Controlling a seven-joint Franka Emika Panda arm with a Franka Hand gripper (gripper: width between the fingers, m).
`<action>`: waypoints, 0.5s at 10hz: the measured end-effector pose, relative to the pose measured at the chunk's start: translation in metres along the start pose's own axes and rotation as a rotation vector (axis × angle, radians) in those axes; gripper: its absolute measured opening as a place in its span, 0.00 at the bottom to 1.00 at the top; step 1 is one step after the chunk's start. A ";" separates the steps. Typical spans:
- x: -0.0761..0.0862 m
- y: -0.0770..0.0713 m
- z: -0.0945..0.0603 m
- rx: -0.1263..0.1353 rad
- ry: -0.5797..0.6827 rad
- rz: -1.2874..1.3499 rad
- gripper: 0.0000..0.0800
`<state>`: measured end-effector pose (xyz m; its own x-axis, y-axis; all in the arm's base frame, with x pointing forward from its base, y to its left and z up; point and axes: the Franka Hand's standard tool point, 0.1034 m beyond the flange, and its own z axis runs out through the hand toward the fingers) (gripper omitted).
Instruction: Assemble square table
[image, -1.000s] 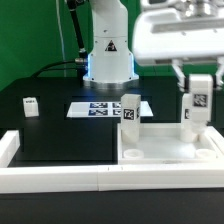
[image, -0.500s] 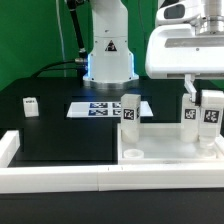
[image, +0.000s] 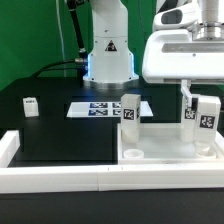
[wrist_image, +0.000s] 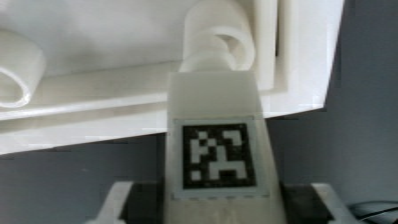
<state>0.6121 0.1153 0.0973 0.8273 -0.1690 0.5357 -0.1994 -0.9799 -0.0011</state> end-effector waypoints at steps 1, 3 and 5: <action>0.000 0.000 0.000 0.000 0.003 -0.002 0.36; 0.001 -0.002 0.001 0.001 0.006 -0.007 0.36; 0.001 -0.008 0.006 0.001 0.010 -0.008 0.36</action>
Offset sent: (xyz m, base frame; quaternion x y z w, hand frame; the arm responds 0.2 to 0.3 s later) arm 0.0114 0.0097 -0.0055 -0.0042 0.0125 0.0142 0.9998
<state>0.6177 0.1221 0.0929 0.8237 -0.1599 0.5440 -0.1923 -0.9813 0.0028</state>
